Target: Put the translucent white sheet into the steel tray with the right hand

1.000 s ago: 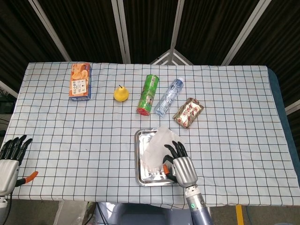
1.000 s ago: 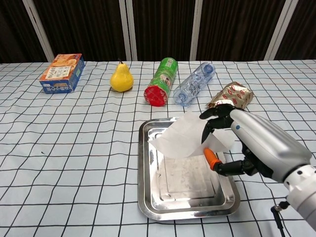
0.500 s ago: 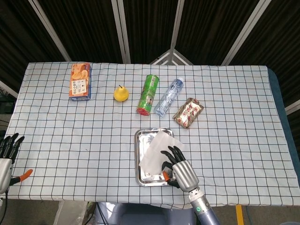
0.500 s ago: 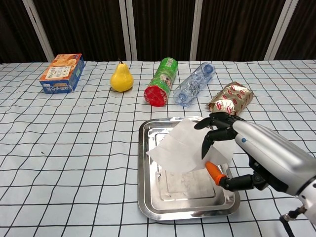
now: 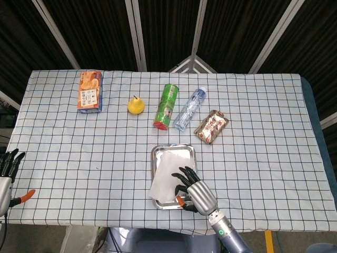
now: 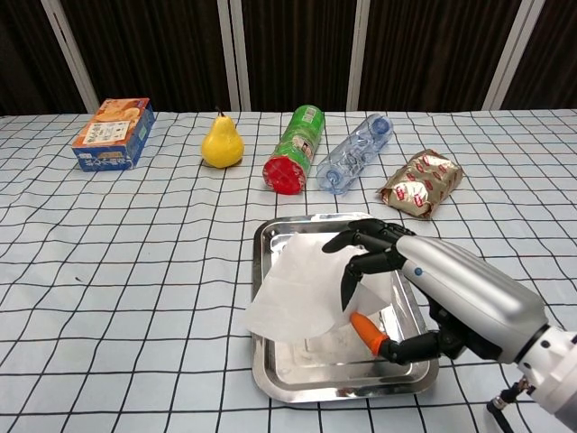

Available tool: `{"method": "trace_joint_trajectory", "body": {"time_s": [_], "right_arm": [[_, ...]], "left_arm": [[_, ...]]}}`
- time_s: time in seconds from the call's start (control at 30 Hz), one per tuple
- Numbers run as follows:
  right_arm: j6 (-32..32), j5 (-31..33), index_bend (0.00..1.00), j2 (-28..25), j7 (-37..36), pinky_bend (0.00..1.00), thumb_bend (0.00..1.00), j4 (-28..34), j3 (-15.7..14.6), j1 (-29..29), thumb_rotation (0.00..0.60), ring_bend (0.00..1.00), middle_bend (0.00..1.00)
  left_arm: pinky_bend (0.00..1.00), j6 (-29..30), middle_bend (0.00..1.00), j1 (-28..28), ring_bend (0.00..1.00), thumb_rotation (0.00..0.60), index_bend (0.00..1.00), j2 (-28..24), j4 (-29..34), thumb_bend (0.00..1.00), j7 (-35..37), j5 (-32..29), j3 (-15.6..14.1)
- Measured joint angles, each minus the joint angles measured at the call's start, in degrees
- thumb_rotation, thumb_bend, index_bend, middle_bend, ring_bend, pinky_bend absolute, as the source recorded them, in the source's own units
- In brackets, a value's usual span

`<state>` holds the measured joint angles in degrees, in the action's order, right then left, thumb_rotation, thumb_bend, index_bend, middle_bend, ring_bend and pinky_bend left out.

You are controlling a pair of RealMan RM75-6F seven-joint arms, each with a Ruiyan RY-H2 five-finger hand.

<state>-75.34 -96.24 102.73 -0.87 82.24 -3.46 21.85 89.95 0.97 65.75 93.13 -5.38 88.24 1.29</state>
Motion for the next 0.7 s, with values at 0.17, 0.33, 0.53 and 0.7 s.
{"method": "trace_joint_trajectory", "body": {"time_s": [0.17,0.33,0.53,0.7], "right_arm": [[0.2,-0.8,0.67,-0.5,-1.6,0.00,0.58,-0.9,-0.4,0.4,0.600,0.00,0.20],[0.8,-2.9,0.68,-1.5,-3.1,0.00,0.58,-1.6,-0.9,1.8,0.600,0.00,0.20],[2.4,-3.9,0.68,-2.6,-5.0,0.00,0.58,-3.6,-0.8,3.7,0.600,0.00,0.20],[3.4,-4.9,0.68,-4.0,-5.8,0.00,0.58,-4.9,-0.8,5.3,0.600,0.00,0.20]], "left_arm": [[0.00,0.3,0.00,-0.1,0.00,0.600,0.00,0.0,0.1,0.07,-0.1,0.3,-0.1],[0.00,0.2,0.00,-0.1,0.00,0.600,0.00,0.1,0.1,0.07,-0.3,0.3,-0.1],[0.00,0.2,0.00,-0.1,0.00,0.600,0.00,0.2,0.1,0.07,-0.4,0.2,0.0],[0.00,0.0,0.00,0.0,0.00,0.600,0.00,0.2,0.2,0.06,-0.6,0.1,0.0]]}}
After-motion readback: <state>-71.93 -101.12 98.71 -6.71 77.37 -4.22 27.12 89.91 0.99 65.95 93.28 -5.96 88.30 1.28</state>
